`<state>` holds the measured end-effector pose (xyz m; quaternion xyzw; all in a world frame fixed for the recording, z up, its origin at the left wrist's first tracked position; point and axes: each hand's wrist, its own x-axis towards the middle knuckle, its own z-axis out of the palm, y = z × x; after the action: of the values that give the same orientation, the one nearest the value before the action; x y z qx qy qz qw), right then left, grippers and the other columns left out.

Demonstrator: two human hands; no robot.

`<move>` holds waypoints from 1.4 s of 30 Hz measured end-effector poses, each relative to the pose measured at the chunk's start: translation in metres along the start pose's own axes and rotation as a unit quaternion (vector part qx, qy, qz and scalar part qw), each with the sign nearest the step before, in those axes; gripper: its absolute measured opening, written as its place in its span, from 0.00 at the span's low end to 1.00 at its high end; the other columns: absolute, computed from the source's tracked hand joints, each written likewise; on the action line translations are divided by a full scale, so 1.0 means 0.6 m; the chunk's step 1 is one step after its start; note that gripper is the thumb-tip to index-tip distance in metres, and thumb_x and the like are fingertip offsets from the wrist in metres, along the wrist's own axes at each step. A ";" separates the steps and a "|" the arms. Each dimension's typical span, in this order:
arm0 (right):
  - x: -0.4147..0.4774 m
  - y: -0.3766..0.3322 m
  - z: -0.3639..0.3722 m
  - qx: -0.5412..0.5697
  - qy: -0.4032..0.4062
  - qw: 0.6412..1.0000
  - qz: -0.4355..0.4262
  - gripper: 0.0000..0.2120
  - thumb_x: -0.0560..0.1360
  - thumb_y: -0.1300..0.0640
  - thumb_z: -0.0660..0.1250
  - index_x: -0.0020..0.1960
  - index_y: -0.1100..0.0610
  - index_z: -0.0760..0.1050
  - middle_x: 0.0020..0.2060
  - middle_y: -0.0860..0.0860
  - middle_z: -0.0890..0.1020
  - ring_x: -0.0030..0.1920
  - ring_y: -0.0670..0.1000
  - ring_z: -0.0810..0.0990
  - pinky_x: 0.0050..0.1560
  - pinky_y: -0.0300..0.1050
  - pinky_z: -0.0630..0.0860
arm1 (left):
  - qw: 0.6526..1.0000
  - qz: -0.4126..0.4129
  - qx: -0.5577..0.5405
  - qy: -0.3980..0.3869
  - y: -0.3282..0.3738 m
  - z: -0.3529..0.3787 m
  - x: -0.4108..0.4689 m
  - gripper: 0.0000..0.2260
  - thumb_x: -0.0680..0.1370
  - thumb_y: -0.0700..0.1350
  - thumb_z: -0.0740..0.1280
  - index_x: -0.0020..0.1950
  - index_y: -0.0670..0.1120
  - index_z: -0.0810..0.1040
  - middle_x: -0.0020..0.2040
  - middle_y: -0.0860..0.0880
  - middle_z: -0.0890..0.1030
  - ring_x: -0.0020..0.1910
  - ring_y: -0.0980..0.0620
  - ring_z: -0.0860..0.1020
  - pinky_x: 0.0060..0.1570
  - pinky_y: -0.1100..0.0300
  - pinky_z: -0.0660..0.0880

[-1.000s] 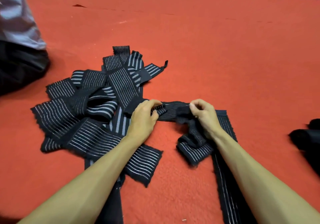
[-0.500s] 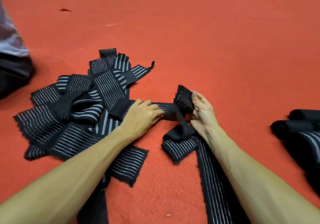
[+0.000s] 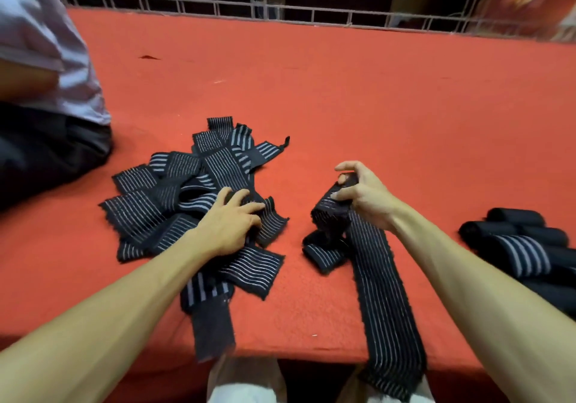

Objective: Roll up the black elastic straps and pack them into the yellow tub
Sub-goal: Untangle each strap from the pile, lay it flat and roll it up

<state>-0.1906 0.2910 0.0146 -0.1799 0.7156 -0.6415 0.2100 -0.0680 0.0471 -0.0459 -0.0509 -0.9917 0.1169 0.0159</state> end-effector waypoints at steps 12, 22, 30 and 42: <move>-0.103 -0.140 -0.009 -0.056 -0.010 0.989 -0.136 0.05 0.70 0.63 0.74 0.44 0.61 0.79 0.35 0.54 0.82 0.34 0.49 0.80 0.35 0.40 0.75 | 0.732 0.017 -0.680 0.044 0.127 -0.192 0.011 0.45 0.72 0.25 0.65 0.79 0.57 0.51 0.77 0.53 0.61 0.75 0.58 0.60 0.71 0.58 0.60; -0.159 -0.211 -0.021 0.078 0.033 0.979 -0.184 0.06 0.75 0.57 0.71 0.45 0.61 0.80 0.38 0.54 0.83 0.36 0.51 0.81 0.39 0.44 0.78 | 0.713 0.043 -0.699 -0.037 0.178 -0.280 -0.040 0.09 0.80 0.43 0.66 0.57 0.40 0.78 0.55 0.44 0.83 0.54 0.48 0.82 0.56 0.53 0.78; -0.121 -0.185 -0.031 -0.104 0.039 0.981 -0.159 0.13 0.76 0.46 0.69 0.40 0.55 0.77 0.33 0.51 0.79 0.32 0.50 0.76 0.33 0.44 0.69 | 0.589 0.035 -0.803 -0.087 0.191 -0.285 -0.070 0.05 0.79 0.39 0.64 0.52 0.41 0.77 0.46 0.48 0.84 0.44 0.52 0.83 0.42 0.61 0.80; 0.012 -0.025 -0.056 -0.361 -0.082 0.924 -0.092 0.05 0.78 0.60 0.67 0.52 0.57 0.73 0.44 0.51 0.78 0.43 0.47 0.75 0.43 0.39 0.72 | 0.677 -0.134 -0.722 -0.052 0.204 -0.044 0.015 0.05 0.80 0.43 0.65 0.55 0.47 0.78 0.53 0.48 0.84 0.49 0.53 0.83 0.51 0.58 0.78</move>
<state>-0.2148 0.3135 0.0317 -0.3606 0.8592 -0.3393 0.1293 -0.0638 0.1724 -0.0489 0.0933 -0.7636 -0.6359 -0.0622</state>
